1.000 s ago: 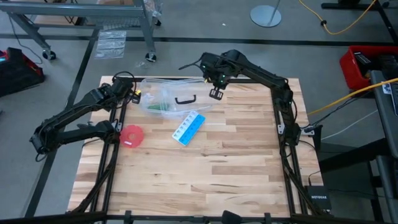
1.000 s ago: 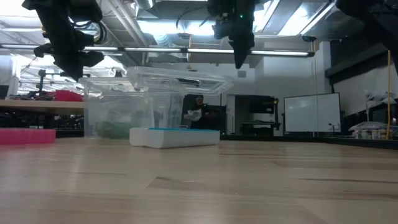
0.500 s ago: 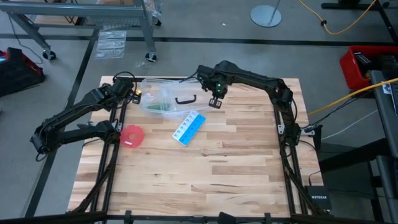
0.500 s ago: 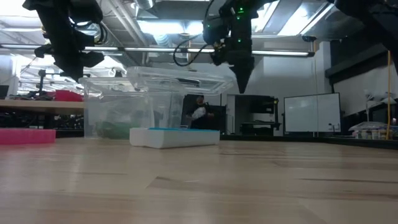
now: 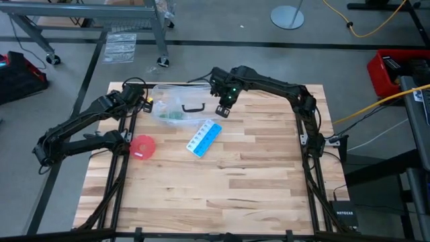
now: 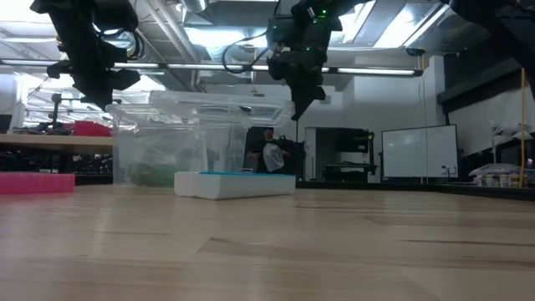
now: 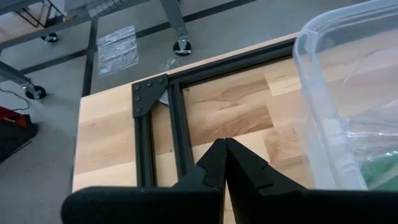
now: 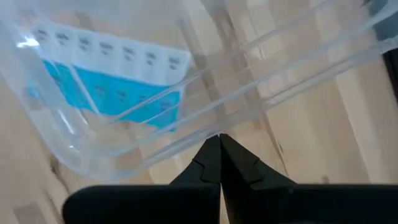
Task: Roll bandage
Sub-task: Close the transparent container
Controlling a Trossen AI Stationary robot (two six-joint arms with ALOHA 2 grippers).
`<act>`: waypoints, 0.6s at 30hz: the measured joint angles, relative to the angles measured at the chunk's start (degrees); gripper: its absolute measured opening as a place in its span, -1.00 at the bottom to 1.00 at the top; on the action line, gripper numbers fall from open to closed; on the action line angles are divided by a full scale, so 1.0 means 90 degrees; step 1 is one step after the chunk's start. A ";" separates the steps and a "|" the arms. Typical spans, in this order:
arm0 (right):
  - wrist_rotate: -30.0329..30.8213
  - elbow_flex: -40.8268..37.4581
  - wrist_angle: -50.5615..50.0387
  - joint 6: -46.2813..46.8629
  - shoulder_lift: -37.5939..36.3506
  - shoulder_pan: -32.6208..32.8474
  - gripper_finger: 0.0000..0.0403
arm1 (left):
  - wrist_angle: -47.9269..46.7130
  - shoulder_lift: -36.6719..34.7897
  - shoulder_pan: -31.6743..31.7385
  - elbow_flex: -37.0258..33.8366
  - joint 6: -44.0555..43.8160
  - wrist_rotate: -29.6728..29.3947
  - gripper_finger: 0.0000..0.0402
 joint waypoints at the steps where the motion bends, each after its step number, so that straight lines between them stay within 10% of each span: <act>1: -0.0048 0.0000 0.0069 0.0024 0.0000 0.0008 -1.00 | 0.0001 0.0000 0.0000 0.0000 0.0000 0.0035 -1.00; 18: -0.0409 0.0005 0.1421 0.0137 0.0143 0.0463 -1.00 | 0.0002 0.0000 -0.0024 0.0000 -0.0002 0.0235 -1.00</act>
